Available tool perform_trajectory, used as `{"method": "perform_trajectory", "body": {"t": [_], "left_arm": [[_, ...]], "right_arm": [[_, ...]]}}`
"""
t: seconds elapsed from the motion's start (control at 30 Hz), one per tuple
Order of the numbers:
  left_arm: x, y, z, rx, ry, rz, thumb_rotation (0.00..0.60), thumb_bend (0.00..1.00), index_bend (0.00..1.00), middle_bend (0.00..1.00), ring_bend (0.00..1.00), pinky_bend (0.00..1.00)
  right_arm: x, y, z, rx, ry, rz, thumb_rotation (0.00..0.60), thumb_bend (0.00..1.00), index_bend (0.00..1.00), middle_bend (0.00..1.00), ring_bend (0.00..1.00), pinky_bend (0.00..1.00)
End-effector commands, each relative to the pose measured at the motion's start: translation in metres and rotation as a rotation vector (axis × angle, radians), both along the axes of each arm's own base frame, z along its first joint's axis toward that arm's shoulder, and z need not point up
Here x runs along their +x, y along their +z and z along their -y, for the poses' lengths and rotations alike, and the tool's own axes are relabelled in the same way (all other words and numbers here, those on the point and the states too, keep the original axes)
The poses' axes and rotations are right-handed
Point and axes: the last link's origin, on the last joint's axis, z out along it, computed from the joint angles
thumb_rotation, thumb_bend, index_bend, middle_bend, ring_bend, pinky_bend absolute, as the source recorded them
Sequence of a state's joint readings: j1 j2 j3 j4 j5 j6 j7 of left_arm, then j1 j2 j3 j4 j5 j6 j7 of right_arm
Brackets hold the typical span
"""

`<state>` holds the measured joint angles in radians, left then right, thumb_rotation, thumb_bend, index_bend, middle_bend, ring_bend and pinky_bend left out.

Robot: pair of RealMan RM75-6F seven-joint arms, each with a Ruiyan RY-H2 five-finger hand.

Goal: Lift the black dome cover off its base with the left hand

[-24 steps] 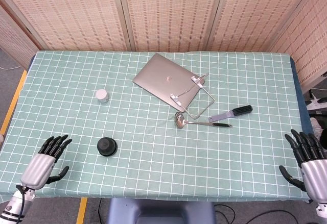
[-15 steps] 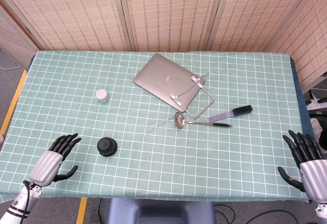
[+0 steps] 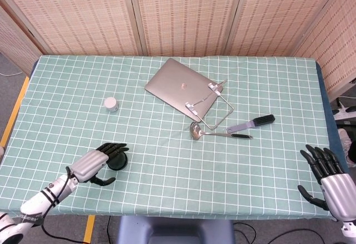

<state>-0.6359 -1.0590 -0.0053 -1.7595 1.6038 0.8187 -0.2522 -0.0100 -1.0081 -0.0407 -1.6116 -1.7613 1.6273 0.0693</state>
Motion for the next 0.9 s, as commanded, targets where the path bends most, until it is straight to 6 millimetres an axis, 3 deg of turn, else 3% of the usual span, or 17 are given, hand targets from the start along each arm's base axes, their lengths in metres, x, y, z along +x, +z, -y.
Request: {"method": "perform_trajectory", "body": {"t": [0.03,0.33,0.9], "left_arm": [[0.023,-0.016,-0.022,-0.045,-0.036,-0.1,0.6,0.31,0.0,0.0,0.0,0.07],[0.025,-0.04,-0.045,-0.087,-0.044,-0.293,0.6,0.3,0.0,0.0,0.0,0.07],[0.027,-0.06,-0.057,-0.103,-0.007,-0.423,0.6,0.29,0.0,0.0,0.0,0.12]], "right_arm": [[-0.001,0.0,0.002,0.013,-0.007,-0.005,0.6,0.22,0.0,0.0,0.0,0.0],[-0.004,0.004,0.005,0.003,-0.025,0.006,0.6,0.22,0.0,0.0,0.0,0.0],[-0.005,0.003,0.009,0.01,-0.035,0.005,0.6,0.22,0.0,0.0,0.0,0.0]]}}
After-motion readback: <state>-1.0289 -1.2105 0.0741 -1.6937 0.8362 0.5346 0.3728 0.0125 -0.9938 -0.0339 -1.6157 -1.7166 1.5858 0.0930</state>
